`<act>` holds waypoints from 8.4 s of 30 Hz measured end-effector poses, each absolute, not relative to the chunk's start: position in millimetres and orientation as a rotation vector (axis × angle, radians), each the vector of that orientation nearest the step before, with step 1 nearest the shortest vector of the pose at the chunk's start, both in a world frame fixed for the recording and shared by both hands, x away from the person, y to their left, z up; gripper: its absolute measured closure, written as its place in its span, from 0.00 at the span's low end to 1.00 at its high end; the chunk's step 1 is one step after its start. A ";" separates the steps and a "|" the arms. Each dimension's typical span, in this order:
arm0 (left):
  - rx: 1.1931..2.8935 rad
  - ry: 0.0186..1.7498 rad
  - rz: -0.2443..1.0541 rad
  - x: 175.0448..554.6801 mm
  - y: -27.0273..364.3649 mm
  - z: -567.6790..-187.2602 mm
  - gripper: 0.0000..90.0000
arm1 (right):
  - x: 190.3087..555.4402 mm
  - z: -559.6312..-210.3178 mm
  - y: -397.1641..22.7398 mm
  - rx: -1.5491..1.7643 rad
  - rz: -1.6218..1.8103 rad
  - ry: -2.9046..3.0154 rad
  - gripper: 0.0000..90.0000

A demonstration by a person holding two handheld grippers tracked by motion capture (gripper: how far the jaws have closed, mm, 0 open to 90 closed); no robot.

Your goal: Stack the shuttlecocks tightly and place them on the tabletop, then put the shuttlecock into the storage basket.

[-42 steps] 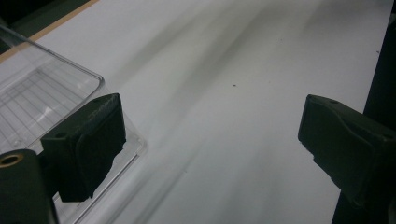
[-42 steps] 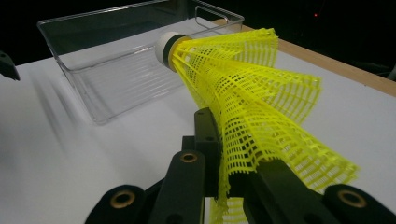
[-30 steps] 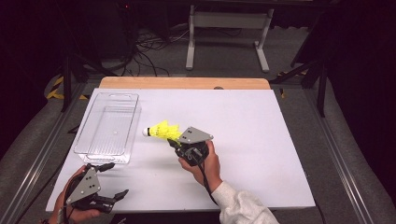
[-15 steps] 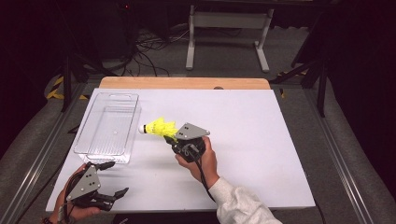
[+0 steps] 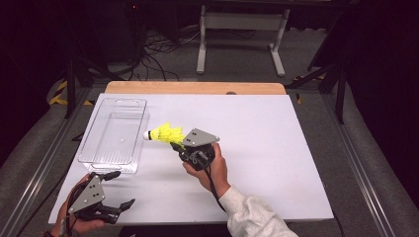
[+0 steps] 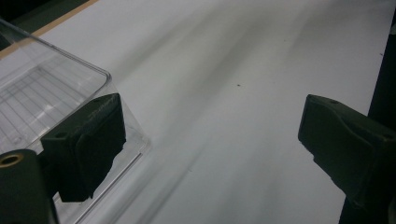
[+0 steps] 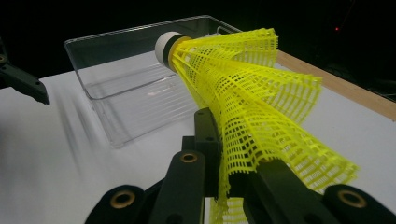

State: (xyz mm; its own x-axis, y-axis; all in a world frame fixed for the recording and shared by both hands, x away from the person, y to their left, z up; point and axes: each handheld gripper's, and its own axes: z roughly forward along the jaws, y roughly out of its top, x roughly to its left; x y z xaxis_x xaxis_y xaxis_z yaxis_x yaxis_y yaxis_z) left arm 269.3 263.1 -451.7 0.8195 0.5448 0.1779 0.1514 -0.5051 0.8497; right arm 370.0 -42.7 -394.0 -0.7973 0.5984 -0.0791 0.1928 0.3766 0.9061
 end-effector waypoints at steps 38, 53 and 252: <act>2.055 0.534 0.563 266.1 267.5 -449.3 0.09 | 384.0 -385.4 -5.8 0.629 1.430 2.307 0.98; 2.040 0.542 0.570 265.7 269.9 -449.2 0.09 | 390.1 -381.6 13.1 0.580 1.428 2.332 0.98; 2.051 0.521 0.541 264.3 268.8 -452.1 0.08 | 411.7 -373.1 24.0 0.491 1.227 2.357 0.44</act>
